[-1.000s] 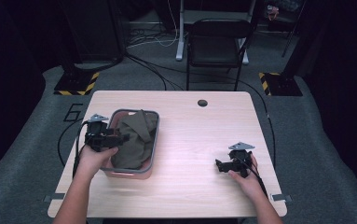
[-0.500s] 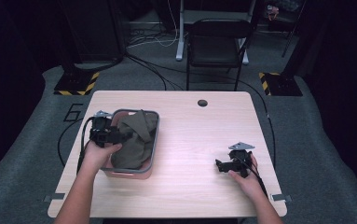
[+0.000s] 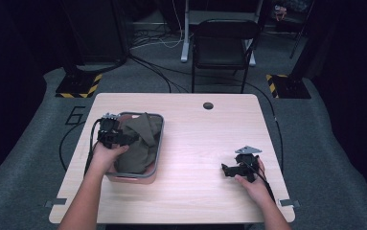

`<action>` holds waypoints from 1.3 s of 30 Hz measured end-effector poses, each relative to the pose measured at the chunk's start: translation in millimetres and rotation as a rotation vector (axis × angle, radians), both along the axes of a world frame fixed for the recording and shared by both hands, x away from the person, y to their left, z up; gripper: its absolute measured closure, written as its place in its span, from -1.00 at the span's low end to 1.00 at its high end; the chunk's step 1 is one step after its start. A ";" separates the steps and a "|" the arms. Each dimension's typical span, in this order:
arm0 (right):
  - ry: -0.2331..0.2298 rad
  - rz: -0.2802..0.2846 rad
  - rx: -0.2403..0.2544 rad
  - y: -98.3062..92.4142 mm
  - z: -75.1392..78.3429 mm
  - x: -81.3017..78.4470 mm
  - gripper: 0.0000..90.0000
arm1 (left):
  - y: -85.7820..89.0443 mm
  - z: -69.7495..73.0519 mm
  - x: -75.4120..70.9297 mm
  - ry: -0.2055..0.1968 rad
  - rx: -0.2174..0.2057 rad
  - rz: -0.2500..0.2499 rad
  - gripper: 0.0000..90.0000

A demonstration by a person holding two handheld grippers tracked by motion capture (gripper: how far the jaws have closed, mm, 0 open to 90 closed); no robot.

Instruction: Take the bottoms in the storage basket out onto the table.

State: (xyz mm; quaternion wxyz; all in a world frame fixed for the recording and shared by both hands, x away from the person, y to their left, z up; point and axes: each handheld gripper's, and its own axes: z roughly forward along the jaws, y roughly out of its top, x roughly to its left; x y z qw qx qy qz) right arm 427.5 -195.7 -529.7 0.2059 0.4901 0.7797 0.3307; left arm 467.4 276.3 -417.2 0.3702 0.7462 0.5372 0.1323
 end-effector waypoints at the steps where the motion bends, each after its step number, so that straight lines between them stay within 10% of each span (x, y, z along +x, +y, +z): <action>1: 0.000 0.000 -0.001 -0.1 0.0 0.0 -1.00 | -0.2 -1.6 1.0 0.008 -0.002 0.004 -0.57; 39: 0.000 0.000 0.000 0.0 0.0 0.0 -1.00 | -7.1 -38.9 33.1 0.127 0.041 -0.004 -0.67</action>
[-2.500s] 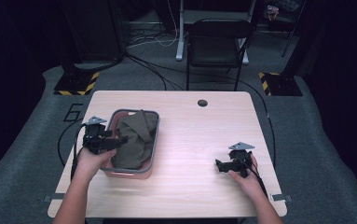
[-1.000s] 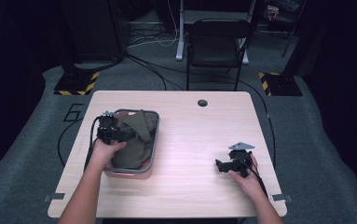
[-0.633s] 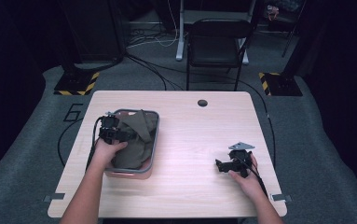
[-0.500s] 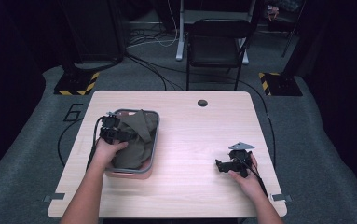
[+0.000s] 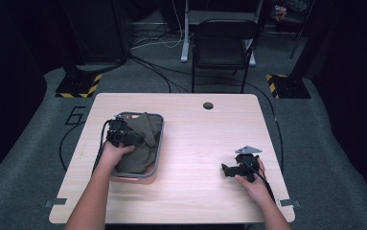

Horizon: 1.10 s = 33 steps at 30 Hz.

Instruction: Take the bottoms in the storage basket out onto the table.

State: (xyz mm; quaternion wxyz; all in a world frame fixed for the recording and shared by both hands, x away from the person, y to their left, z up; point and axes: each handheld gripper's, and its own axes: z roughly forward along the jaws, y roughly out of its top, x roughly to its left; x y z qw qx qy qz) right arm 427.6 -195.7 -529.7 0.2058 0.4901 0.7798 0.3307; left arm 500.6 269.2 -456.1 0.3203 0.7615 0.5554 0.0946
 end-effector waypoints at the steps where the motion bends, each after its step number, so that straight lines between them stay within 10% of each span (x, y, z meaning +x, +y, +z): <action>1: -0.001 0.000 -0.001 -0.1 0.0 0.0 -1.00 | -0.1 -1.0 0.9 0.002 0.000 0.002 -0.67; 33: -0.001 0.000 -0.001 -0.1 0.0 0.1 -1.00 | -11.7 -20.5 11.6 0.050 0.029 -0.026 -0.78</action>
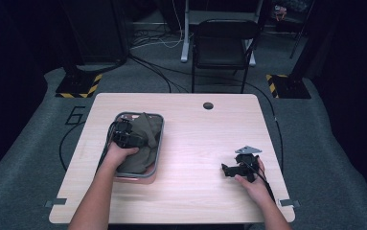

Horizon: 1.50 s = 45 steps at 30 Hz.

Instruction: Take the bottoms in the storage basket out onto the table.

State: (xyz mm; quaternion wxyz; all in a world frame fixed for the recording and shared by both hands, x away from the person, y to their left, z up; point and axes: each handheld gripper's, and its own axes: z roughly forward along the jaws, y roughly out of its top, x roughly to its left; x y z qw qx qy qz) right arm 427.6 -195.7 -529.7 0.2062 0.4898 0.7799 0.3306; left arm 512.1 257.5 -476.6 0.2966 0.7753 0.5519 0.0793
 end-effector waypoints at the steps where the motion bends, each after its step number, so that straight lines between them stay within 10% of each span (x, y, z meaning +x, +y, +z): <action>1: 0.000 0.000 0.000 0.0 0.0 0.0 -1.00 | -0.8 -0.6 0.0 0.005 -0.002 -0.004 -0.78; 45: 0.000 0.000 0.000 0.0 0.0 0.0 -1.00 | -8.9 -13.9 2.0 0.026 0.046 -0.087 -0.68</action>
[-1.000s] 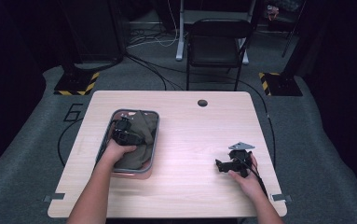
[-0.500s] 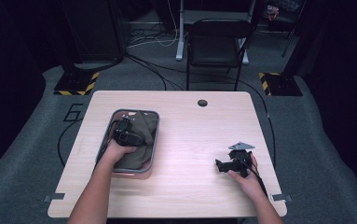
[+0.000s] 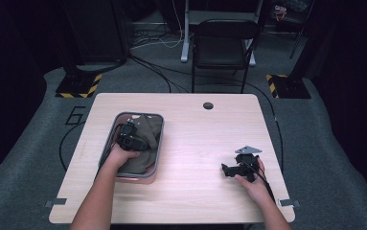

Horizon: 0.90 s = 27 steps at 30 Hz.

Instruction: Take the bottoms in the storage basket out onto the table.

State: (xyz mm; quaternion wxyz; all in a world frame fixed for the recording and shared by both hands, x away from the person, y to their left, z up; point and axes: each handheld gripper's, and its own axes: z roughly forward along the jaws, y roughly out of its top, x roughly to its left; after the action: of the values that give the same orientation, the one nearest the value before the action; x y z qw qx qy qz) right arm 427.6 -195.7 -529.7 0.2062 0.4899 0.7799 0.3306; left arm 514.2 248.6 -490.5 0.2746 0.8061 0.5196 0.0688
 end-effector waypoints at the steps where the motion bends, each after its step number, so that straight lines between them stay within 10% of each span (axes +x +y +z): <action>1: 0.001 0.000 0.000 0.0 0.0 0.0 -1.00 | 0.0 -0.2 -0.3 0.002 -0.004 0.004 -0.67; 27: 0.000 0.000 0.000 0.0 0.0 0.0 -1.00 | 1.0 4.3 -2.8 -0.001 0.048 -0.008 0.18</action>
State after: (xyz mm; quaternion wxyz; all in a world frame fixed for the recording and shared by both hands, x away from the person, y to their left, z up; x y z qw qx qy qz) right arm 427.6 -195.7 -529.7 0.2061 0.4899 0.7799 0.3305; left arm 511.4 249.6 -486.2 0.2557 0.8146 0.5144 0.0804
